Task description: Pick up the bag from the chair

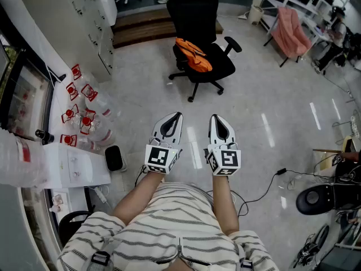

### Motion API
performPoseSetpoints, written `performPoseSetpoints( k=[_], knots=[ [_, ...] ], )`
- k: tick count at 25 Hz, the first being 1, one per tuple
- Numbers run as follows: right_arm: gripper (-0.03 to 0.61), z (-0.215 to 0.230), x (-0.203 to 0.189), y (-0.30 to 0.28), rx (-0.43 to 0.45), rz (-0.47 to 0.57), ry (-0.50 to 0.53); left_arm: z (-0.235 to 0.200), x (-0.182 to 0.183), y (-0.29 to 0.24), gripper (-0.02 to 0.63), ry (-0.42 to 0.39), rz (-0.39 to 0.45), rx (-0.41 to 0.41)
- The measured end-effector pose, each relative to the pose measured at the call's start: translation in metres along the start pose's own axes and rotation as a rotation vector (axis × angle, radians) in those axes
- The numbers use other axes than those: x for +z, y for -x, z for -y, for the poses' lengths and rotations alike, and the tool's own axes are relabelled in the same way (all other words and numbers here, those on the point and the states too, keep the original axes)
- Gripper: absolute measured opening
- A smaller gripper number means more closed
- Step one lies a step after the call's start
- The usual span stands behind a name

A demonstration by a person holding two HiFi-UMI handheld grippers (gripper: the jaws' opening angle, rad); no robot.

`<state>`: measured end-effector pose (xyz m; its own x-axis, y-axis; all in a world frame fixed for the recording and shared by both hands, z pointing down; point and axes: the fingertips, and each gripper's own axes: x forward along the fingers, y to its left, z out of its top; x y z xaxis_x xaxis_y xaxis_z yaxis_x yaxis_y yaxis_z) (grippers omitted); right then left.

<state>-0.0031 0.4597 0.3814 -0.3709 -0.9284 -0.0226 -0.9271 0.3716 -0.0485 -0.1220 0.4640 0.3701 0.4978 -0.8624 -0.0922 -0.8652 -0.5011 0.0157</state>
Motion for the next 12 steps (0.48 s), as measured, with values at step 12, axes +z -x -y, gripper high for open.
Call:
performPoseSetpoints(
  k=[12],
  knots=[
    [0.009, 0.017, 0.002, 0.027, 0.036, 0.016, -0.025, 0.037, -0.005, 0.002, 0.029, 0.003, -0.012, 0.017]
  ],
)
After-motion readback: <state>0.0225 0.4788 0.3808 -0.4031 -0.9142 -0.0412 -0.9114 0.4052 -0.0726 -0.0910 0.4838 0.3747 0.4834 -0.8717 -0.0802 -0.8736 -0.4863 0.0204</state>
